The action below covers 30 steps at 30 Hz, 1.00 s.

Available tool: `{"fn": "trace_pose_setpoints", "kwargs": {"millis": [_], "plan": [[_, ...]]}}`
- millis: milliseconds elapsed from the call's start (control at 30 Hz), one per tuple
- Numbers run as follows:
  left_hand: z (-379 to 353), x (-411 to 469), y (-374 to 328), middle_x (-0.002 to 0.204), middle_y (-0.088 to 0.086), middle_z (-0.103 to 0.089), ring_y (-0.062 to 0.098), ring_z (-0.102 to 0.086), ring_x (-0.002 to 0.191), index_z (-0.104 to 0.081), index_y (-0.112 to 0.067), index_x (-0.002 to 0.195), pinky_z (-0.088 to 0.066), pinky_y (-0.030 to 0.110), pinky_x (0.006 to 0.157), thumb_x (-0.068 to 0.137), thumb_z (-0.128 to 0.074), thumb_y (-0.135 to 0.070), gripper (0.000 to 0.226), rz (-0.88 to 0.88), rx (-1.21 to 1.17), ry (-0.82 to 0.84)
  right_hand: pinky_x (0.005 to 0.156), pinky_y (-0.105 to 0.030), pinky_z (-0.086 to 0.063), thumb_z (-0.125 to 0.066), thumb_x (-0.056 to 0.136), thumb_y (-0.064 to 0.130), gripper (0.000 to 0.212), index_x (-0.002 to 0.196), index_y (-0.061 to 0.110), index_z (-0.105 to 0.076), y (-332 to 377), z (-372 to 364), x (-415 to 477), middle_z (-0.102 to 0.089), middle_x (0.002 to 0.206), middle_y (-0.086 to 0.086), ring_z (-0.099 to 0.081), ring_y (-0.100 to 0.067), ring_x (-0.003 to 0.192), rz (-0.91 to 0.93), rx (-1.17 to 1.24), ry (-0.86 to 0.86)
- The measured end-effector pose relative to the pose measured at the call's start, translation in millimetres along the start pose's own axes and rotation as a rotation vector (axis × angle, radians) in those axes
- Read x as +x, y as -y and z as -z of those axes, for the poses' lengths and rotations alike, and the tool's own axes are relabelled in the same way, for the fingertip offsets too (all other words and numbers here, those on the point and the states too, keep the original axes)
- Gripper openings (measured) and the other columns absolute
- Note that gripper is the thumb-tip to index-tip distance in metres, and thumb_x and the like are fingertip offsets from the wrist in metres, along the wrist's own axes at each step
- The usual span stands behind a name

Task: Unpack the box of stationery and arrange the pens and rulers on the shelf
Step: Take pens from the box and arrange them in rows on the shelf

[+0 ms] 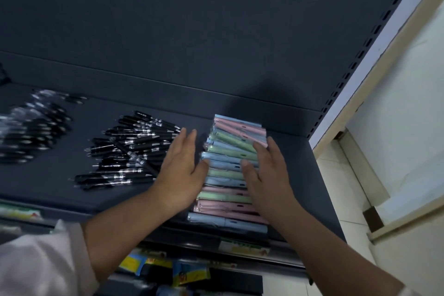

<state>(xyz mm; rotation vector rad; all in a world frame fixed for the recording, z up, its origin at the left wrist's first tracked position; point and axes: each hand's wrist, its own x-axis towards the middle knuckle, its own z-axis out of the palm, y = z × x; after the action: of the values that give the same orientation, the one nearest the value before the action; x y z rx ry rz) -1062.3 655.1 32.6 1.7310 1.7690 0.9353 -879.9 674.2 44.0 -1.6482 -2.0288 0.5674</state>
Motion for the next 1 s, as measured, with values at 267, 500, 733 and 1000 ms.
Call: {"fn": "trace_pose_setpoints", "kwargs": {"millis": [267,500,733,1000], "plan": [[85.7,-4.7,42.9,0.159,-0.004,0.013,0.014,0.019,0.145,0.004,-0.027,0.152,0.006,0.039,0.116,0.085,-0.054,-0.058,0.093,-0.021,0.55,0.081,0.119,-0.03,-0.008,-0.046,0.097,0.04,0.062,0.151,0.018,-0.023,84.3,-29.1,29.3,-0.014,0.16,-0.002,-0.011,-0.017,0.146,0.345,-0.182,0.242],[133.9,-7.7,100.2,0.154,-0.001,0.031,0.018,0.031,0.14,0.018,-0.024,0.149,0.009,0.044,0.117,0.077,-0.046,-0.076,0.11,0.024,0.854,0.326,0.119,-0.037,-0.013,-0.047,0.096,0.044,0.063,0.149,0.017,-0.027,150.6,-79.2,68.0,-0.018,0.159,-0.004,-0.014,-0.022,0.146,0.37,-0.294,0.374],[146.4,7.3,138.0,0.158,0.005,-0.013,0.026,0.005,0.147,-0.004,-0.021,0.153,0.003,0.043,0.116,0.073,-0.019,-0.076,0.097,-0.206,0.842,0.271,0.118,-0.04,-0.01,-0.056,0.092,0.027,0.06,0.146,0.038,-0.031,153.4,-113.3,82.8,-0.022,0.157,0.009,-0.015,-0.02,0.145,0.404,-0.458,0.476],[158.4,20.8,153.6,0.151,-0.006,0.034,0.018,0.029,0.141,0.021,-0.026,0.148,0.006,0.039,0.117,0.079,-0.051,-0.069,0.109,-0.185,0.626,0.316,0.119,-0.04,0.001,-0.037,0.1,0.041,0.057,0.152,0.03,-0.016,165.2,-137.8,82.2,-0.001,0.161,0.006,0.004,-0.018,0.148,0.254,-0.396,0.3]]}}
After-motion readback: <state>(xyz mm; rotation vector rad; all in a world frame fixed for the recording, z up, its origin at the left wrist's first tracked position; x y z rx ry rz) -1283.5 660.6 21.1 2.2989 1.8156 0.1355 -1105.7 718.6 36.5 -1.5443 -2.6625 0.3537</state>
